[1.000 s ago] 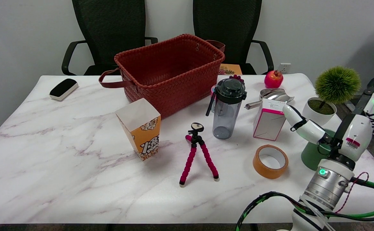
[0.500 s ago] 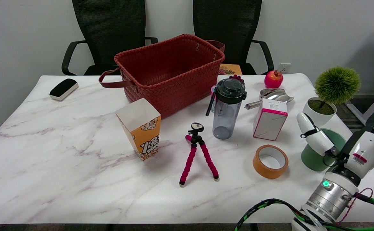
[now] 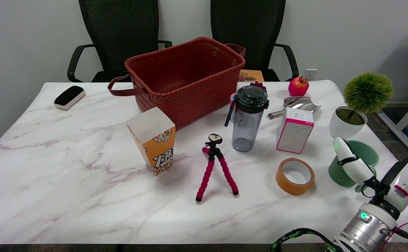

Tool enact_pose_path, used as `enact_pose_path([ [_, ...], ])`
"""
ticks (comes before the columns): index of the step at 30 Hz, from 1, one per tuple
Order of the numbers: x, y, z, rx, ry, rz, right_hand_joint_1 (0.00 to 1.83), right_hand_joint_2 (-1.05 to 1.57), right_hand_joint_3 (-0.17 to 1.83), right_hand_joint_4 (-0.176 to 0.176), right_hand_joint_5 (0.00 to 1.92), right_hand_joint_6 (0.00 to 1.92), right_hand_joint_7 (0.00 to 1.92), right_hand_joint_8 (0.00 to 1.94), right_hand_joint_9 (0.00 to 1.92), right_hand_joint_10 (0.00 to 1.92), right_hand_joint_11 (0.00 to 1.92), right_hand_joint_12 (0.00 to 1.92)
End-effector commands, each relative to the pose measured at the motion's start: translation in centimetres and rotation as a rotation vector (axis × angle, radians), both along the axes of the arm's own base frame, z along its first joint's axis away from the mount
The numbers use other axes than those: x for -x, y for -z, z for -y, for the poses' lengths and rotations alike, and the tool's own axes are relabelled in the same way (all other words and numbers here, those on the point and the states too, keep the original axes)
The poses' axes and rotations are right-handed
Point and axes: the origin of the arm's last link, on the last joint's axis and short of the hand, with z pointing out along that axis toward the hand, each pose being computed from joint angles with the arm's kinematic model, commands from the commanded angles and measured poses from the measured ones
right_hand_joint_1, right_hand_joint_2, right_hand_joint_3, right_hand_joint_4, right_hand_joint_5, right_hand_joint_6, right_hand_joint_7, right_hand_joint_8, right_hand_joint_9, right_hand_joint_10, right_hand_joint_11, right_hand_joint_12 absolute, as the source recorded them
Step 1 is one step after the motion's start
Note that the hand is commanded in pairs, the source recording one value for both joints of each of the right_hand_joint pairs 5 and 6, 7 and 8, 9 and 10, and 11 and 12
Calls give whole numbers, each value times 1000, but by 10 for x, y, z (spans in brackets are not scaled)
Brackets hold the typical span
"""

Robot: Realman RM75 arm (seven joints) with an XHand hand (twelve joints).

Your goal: Pick up the green mug.

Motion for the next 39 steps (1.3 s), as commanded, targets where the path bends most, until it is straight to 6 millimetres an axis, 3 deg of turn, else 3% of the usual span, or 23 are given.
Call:
enact_pose_path([
  [1, 29, -14, -15, -32, -78, 66, 859, 266, 294, 0, 0, 0, 0, 0, 0, 0, 0, 0],
  [12, 32, -26, -21, -180, -194, 126, 954, -37, 393, 0, 0, 0, 0, 0, 0, 0, 0, 0],
  [26, 24, -49, -18, -277, -171, 233, 975, -89, 416, 0, 0, 0, 0, 0, 0, 0, 0, 0],
  [39, 34, -68, -3, -342, -137, 368, 981, -97, 420, 0, 0, 0, 0, 0, 0, 0, 0, 0],
])
